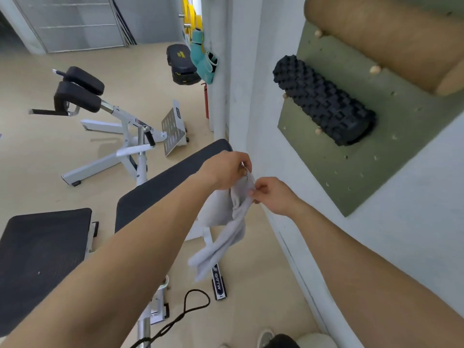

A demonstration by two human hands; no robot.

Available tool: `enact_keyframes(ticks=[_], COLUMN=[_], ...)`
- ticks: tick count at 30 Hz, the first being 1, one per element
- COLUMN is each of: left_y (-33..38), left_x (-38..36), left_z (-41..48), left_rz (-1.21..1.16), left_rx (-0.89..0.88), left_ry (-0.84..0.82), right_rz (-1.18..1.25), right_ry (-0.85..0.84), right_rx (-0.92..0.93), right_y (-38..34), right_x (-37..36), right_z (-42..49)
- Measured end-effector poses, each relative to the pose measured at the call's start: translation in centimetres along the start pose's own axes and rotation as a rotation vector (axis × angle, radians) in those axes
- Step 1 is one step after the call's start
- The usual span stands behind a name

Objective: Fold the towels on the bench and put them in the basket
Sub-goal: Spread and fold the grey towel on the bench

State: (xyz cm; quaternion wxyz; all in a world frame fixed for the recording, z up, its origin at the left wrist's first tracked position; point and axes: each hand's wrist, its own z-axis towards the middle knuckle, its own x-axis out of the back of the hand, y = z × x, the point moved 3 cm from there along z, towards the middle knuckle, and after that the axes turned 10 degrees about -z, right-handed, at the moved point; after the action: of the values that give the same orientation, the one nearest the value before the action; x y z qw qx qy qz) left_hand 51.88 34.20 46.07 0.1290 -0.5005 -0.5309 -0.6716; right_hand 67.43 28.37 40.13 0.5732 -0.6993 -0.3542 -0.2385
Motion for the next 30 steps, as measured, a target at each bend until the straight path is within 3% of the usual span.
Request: enact_keyframes(ticks=[7, 14, 24, 30], left_y=[4.6, 8.9, 8.3, 8.6], left_x=[0.4, -0.5, -4.2, -8.0], left_z=[-3.8, -7.8, -15.4, -18.2], left_rz=[0.024, -0.031, 0.010, 0.066], left_rx=[-0.074, -0.118, -0.038, -0.034], left_ry=[0.096, 0.210, 0.233, 0.082], right_rz=[0.096, -0.044, -0.149, -0.141], right_ry=[0.043, 0.015, -0.165, -0.022], right_rx=[-0.053, -0.026, -0.343, -0.532], right_y=[0.1, 3.0, 12.8, 12.7], right_x=[1.5, 0.8, -3.1, -4.5], right_z=[-6.4, -14.6, -29.8, -37.2])
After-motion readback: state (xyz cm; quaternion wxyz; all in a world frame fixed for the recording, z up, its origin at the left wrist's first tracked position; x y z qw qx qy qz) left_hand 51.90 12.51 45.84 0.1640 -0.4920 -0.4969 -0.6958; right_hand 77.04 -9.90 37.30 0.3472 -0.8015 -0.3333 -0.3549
